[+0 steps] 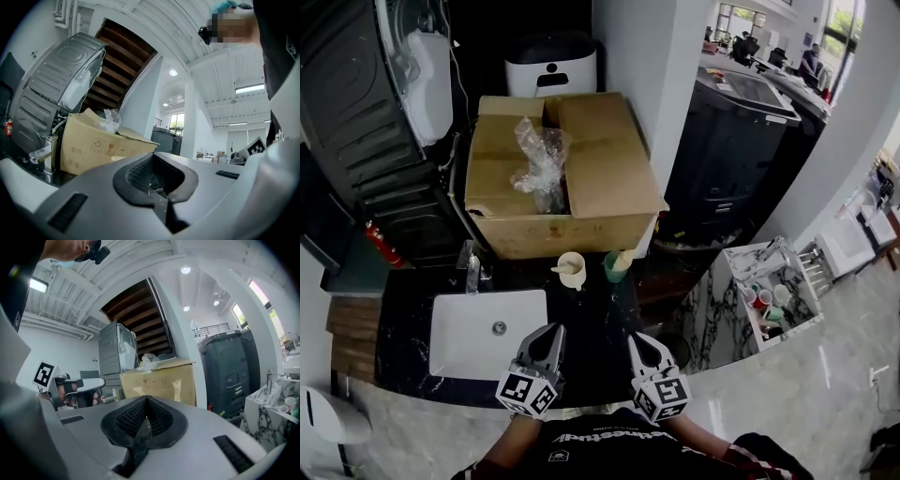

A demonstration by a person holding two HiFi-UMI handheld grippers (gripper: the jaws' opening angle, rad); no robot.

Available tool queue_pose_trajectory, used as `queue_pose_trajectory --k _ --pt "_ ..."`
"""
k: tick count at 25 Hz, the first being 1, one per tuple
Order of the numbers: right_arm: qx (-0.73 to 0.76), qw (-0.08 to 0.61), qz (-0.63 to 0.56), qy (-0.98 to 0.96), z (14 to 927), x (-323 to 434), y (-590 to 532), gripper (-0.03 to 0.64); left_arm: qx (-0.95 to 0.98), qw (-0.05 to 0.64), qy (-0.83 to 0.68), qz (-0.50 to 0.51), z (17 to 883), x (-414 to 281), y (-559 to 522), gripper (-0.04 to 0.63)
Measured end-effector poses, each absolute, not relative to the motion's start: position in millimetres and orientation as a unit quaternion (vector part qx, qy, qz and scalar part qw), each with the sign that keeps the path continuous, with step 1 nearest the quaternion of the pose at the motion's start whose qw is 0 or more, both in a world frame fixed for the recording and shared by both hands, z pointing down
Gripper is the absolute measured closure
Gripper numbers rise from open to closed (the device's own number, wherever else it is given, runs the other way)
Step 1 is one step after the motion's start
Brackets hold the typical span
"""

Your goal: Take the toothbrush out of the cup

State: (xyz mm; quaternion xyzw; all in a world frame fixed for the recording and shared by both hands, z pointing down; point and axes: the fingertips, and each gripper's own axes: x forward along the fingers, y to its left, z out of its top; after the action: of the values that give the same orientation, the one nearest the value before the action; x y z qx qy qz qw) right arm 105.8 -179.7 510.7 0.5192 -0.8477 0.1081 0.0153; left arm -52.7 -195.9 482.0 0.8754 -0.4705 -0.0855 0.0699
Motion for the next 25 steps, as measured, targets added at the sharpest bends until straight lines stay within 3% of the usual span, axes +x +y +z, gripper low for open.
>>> queue_pose_trajectory --k 14,19,25 --pt "0.528 0.017 0.106 -0.842 521 86 -202 0.577 0.885 0.068 -0.453 -0.087 482 -73 -217 0.581" --pt "0.516 0.027 0.104 -0.85 524 78 -208 0.445 0.886 0.068 -0.451 -0.088 483 -75 -218 0.581" --pt "0.54 0.021 0.094 -0.836 532 91 -235 0.445 0.885 0.069 -0.452 -0.087 486 -78 -223 0.581"
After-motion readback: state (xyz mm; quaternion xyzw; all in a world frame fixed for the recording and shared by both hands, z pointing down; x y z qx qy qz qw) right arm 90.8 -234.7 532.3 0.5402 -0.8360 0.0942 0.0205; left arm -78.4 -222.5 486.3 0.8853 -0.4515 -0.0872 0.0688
